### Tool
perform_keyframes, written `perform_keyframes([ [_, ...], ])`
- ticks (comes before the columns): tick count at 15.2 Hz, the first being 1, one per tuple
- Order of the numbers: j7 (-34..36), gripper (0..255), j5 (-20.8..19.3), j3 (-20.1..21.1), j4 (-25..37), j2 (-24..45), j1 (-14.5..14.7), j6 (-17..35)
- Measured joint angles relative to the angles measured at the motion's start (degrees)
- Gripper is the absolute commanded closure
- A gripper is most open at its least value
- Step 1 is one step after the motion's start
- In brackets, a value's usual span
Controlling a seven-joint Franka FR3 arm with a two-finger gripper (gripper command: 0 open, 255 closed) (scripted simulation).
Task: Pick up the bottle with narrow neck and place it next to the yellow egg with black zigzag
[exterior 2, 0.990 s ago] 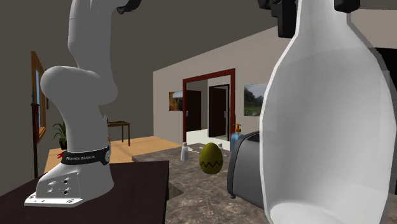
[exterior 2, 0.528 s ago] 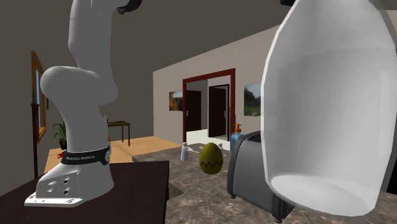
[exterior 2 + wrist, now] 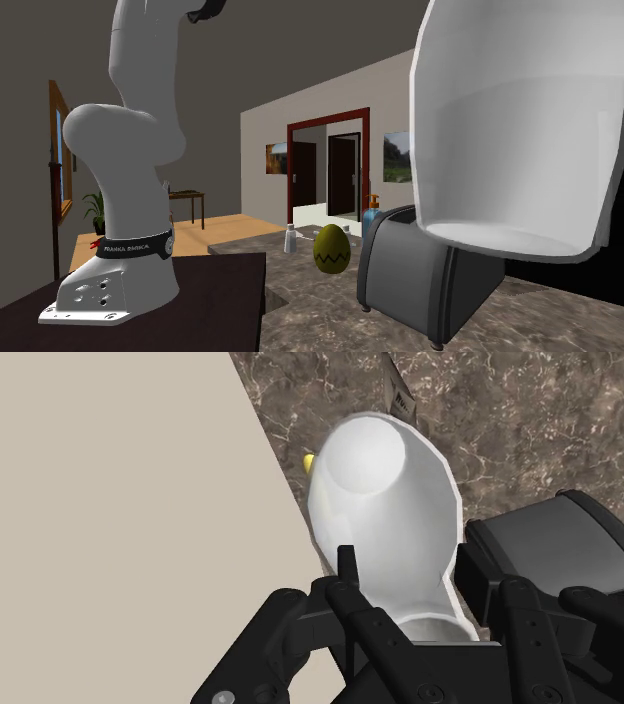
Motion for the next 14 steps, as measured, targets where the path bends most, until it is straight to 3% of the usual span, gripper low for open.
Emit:
perform_keyframes([
  [6, -0.5, 255, 1.4, -0.3, 6.6, 2.0, -1.1, -5.2],
  [14, 12.9, 255, -9.5, 6.0, -9.0, -14.9, 6.7, -2.0],
])
